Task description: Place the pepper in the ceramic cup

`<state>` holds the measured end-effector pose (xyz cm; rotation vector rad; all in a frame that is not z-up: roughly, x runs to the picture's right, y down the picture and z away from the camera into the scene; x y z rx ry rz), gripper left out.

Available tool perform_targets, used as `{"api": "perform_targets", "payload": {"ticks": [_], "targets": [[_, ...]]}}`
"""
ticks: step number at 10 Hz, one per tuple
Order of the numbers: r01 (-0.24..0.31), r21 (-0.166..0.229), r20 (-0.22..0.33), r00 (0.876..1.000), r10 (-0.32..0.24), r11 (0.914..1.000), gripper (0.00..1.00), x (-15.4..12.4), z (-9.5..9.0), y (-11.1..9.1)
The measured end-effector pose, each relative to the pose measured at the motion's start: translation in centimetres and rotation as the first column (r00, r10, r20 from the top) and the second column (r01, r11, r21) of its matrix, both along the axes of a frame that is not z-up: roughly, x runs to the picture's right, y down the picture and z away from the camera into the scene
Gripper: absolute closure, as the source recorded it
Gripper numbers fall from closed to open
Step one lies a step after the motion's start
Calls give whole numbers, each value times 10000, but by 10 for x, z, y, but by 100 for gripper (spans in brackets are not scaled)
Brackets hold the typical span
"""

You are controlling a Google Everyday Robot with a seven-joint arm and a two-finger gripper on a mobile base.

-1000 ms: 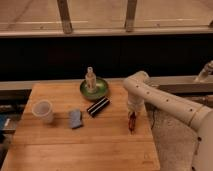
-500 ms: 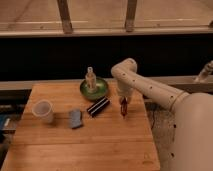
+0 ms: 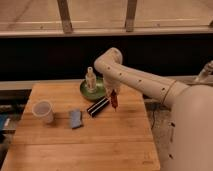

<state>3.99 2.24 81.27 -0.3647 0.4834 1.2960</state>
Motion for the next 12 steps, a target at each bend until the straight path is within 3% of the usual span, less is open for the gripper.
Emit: {"api": "perform_targets", "payload": {"ticks": [2, 5, 12], "targets": [[623, 560, 668, 9956, -660, 9965, 100, -44, -13, -9], [1104, 849, 1237, 9850, -1204, 9903, 100, -78, -17, -17], [1106, 812, 1137, 9863, -1194, 9905, 100, -73, -16, -17]]}}
